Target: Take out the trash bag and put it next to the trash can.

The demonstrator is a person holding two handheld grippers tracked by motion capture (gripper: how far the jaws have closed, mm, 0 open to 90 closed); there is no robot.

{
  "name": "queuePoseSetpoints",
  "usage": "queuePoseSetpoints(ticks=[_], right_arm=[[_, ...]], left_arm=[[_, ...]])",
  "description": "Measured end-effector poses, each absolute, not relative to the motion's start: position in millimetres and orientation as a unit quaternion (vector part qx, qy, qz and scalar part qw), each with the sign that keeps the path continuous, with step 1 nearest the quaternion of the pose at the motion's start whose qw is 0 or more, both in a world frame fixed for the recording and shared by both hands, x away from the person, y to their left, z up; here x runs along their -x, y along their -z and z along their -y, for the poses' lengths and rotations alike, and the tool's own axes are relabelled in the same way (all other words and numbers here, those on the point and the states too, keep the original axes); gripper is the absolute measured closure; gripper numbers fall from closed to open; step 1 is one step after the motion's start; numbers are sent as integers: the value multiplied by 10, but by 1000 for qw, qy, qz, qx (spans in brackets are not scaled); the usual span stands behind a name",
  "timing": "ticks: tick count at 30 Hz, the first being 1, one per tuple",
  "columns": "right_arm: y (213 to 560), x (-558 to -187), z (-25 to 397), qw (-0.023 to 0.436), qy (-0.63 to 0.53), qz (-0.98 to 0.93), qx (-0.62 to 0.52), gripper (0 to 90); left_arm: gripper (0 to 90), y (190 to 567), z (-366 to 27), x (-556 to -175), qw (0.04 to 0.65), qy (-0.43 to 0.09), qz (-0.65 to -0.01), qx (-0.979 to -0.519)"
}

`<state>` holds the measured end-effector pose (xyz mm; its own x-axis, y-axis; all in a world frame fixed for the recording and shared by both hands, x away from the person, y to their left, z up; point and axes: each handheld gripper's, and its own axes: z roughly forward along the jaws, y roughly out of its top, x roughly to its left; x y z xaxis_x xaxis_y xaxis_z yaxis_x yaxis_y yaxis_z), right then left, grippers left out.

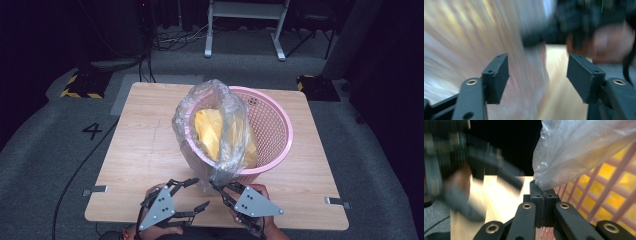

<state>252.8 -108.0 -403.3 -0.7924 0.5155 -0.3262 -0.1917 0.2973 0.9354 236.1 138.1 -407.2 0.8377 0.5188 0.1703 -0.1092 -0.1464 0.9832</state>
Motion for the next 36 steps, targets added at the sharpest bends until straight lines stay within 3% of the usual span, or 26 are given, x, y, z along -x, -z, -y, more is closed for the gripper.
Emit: queuePoseSetpoints(ticks=[3,10,11,13,16,18,20,25,27,36], right_arm=[[4066,-2527,1032,296,-577,-755,-96,897],[4120,-2516,1003,314,-549,-770,-84,894],[4113,-2514,1009,321,-547,-769,-84,894],[4106,-2497,1008,328,-540,-771,-74,891],[4106,-2463,988,336,-533,-774,-61,867],[4111,-2461,982,338,-531,-774,-64,830],[4123,-2469,995,335,-536,-771,-73,799],[4170,-2486,1086,334,-543,-765,-92,799],[4167,-2507,1139,322,-556,-760,-99,810],[4073,-2497,1144,287,-609,-732,-102,656]], left_arm=[[340,3856,-1265,-2317,622,-300,-148,-708],[281,3798,-1098,-2405,607,-290,-154,-723],[323,3795,-1081,-2410,601,-297,-161,-725],[529,3787,-1081,-2404,597,-320,-164,-717],[651,3764,-1082,-2436,588,-316,-153,-729],[801,3758,-1105,-2457,581,-319,-145,-735],[879,3748,-1159,-2487,577,-317,-139,-739],[893,3849,-1295,-2615,574,-310,-160,-741],[892,3908,-1307,-2652,581,-284,-159,-746],[892,4043,-1252,-2785,578,-256,-154,-759]])
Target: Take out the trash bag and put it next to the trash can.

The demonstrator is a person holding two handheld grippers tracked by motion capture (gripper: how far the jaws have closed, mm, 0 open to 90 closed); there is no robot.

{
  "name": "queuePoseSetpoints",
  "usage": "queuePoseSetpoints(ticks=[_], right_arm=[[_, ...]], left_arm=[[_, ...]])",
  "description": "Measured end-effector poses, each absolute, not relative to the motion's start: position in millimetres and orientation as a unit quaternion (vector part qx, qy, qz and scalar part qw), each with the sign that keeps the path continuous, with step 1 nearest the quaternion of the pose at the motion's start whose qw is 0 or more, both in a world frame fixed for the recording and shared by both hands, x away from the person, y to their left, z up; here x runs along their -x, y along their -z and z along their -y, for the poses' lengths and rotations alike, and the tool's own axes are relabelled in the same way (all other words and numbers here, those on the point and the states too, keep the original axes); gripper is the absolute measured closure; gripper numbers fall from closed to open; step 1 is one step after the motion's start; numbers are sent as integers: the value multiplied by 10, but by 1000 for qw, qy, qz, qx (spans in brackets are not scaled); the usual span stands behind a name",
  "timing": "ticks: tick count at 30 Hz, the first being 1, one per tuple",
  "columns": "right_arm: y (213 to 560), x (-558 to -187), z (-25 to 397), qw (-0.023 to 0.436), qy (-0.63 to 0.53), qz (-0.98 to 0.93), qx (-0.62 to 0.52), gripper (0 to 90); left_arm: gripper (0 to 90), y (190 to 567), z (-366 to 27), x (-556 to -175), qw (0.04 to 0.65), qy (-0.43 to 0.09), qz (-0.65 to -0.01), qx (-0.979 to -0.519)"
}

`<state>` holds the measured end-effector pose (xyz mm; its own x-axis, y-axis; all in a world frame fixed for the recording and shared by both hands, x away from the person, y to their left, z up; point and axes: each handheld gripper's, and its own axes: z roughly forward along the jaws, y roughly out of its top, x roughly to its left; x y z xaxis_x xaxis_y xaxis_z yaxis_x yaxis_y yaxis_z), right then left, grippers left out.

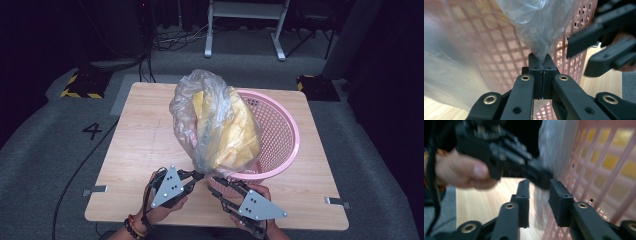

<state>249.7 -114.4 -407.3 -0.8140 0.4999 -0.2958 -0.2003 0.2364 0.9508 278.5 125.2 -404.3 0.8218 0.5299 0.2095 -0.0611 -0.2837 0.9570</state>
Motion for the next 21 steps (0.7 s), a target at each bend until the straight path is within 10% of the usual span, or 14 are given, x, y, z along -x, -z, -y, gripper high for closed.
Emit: queuePoseSetpoints(ticks=[15,21], right_arm=[[4029,-2530,989,261,-636,-717,-113,612],[3994,-2598,933,283,-631,-707,-147,852]], left_arm=[[891,4165,-1199,-2778,559,-263,-147,-772],[854,4178,-1230,-2773,558,-269,-144,-772]])
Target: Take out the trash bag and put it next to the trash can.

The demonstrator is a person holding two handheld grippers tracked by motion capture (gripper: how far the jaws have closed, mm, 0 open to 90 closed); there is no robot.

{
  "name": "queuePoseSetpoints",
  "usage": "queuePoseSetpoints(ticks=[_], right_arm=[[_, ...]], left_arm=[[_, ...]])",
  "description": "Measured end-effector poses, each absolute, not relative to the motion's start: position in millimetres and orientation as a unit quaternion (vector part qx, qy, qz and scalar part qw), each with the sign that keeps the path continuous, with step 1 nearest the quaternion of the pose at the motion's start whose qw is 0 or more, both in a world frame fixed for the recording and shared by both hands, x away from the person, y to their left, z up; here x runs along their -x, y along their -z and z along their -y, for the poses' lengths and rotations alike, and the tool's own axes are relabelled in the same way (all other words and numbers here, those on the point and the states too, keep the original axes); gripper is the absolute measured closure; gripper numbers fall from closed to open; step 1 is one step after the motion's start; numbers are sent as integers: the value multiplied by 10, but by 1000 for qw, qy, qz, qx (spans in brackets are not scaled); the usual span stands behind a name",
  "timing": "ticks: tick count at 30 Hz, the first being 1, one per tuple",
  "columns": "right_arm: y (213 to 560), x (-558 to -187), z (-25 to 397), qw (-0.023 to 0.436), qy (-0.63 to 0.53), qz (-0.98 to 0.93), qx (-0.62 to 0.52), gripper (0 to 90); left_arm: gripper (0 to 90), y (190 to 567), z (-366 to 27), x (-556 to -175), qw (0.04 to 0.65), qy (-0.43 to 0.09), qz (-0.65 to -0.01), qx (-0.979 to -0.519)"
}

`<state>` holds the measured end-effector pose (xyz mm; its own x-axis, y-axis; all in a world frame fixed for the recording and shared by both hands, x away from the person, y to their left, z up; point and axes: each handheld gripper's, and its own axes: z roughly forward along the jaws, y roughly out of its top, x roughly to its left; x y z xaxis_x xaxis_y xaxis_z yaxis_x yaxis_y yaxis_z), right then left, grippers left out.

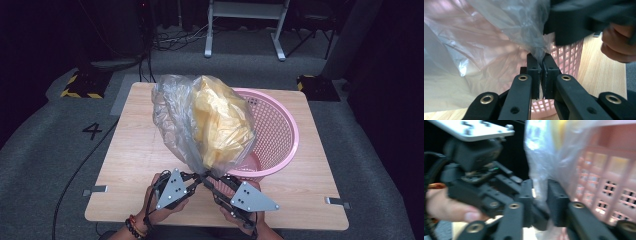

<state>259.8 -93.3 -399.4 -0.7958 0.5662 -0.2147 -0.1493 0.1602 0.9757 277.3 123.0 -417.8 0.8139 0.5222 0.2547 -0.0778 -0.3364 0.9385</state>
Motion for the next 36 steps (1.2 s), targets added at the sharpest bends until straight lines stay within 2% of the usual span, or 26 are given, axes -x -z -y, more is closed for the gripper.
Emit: queuePoseSetpoints(ticks=[1,3,5,10,12,14,16,18,20,21,25,27,30,31,32,35,36], right_arm=[[3989,-2614,938,288,-628,-707,-152,900],[3995,-2650,959,289,-626,-706,-164,900],[4012,-2665,963,290,-619,-710,-171,900],[4082,-2734,990,275,-615,-714,-190,900],[4100,-2758,1007,270,-617,-713,-195,900],[4110,-2763,1018,267,-619,-712,-195,900],[4109,-2758,1024,271,-616,-714,-195,900],[4109,-2761,1032,269,-616,-715,-194,900],[4119,-2762,1031,269,-614,-716,-194,900],[4127,-2761,1032,269,-613,-717,-195,900],[4168,-2761,1025,267,-610,-721,-192,900],[4191,-2761,1027,265,-607,-727,-185,900],[4220,-2744,1028,258,-604,-735,-172,900],[4228,-2740,1028,258,-602,-737,-167,900],[4238,-2730,1027,253,-601,-740,-164,900],[4272,-2712,1046,248,-595,-747,-160,900],[4281,-2711,1054,247,-595,-748,-159,900]], left_arm=[[838,4172,-1248,-2762,559,-273,-143,-770],[758,4163,-1289,-2755,566,-273,-147,-764],[588,4146,-1356,-2761,581,-272,-163,-750],[562,4055,-1562,-2814,614,-257,-181,-724],[488,4002,-1600,-2823,623,-252,-181,-718],[460,3919,-1628,-2831,627,-260,-178,-712],[383,3811,-1653,-2854,635,-261,-174,-706],[242,3689,-1663,-2911,634,-256,-183,-707],[195,3575,-1678,-3004,640,-230,-194,-707],[138,3519,-1667,-3077,637,-211,-202,-714],[131,3426,-1563,-3222,614,-164,-211,-742],[160,3439,-1496,-3255,599,-150,-198,-761],[163,3502,-1398,-3342,554,-125,-195,-799],[187,3533,-1363,-3356,539,-124,-192,-811],[251,3561,-1328,-3363,525,-137,-189,-818],[336,3611,-1279,-3391,520,-146,-190,-820],[421,3611,-1283,-3400,516,-155,-188,-821]])
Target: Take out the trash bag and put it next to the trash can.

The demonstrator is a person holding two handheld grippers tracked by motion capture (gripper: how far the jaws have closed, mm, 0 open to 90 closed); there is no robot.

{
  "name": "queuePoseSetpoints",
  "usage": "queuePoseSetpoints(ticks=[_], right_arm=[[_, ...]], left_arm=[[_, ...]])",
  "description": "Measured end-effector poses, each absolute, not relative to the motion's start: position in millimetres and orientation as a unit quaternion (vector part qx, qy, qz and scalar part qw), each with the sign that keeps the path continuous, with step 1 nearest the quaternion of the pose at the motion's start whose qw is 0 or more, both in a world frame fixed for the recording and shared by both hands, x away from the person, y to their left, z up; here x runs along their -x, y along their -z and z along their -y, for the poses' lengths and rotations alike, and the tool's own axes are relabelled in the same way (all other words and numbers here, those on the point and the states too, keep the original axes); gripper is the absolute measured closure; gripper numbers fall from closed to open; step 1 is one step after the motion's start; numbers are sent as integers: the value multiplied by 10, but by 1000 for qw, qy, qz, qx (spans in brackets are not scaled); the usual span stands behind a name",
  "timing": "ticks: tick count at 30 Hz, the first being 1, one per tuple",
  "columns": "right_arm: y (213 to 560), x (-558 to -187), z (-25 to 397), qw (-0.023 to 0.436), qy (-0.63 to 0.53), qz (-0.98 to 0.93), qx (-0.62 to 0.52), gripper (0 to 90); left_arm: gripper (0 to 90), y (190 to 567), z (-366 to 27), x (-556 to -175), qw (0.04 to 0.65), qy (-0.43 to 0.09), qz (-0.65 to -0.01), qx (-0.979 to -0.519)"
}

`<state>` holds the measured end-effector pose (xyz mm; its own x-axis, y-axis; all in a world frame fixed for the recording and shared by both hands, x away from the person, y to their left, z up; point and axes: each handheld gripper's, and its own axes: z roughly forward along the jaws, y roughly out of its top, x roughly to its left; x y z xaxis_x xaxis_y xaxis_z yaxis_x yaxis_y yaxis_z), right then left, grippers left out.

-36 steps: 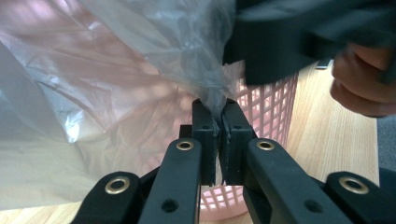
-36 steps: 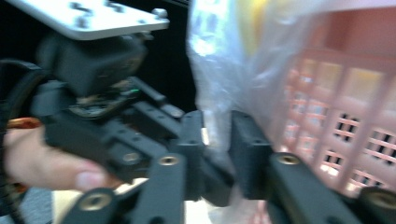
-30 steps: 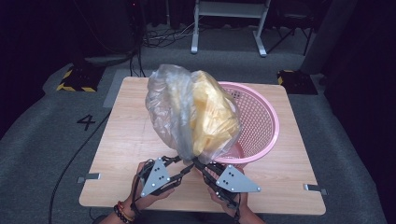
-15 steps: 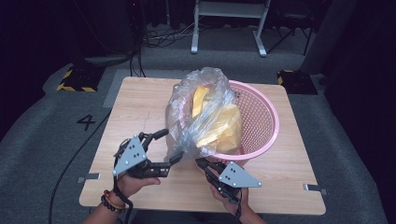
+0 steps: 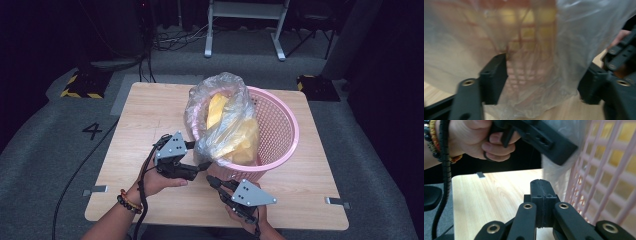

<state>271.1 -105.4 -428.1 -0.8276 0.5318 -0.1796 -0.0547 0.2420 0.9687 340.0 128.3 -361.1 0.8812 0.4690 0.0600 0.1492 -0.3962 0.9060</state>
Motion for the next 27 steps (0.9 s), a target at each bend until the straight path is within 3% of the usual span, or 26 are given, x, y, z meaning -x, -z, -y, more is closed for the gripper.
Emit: queuePoseSetpoints(ticks=[3,5,7,22,27], right_arm=[[4327,-2695,1098,239,-589,-755,-161,900],[4360,-2673,1140,238,-585,-759,-159,900],[4395,-2647,1207,243,-576,-764,-161,900],[4722,-2667,2110,244,-534,-765,-265,900],[4793,-2712,2411,275,-512,-757,-299,900]], left_arm=[[706,3631,-1297,-3419,520,-168,-188,-816],[825,3653,-1300,-3405,526,-182,-184,-810],[879,3671,-1346,-3373,542,-204,-177,-796],[900,3421,-1808,-3203,688,-330,-188,-619],[900,3292,-1946,-3235,709,-369,-209,-564]])
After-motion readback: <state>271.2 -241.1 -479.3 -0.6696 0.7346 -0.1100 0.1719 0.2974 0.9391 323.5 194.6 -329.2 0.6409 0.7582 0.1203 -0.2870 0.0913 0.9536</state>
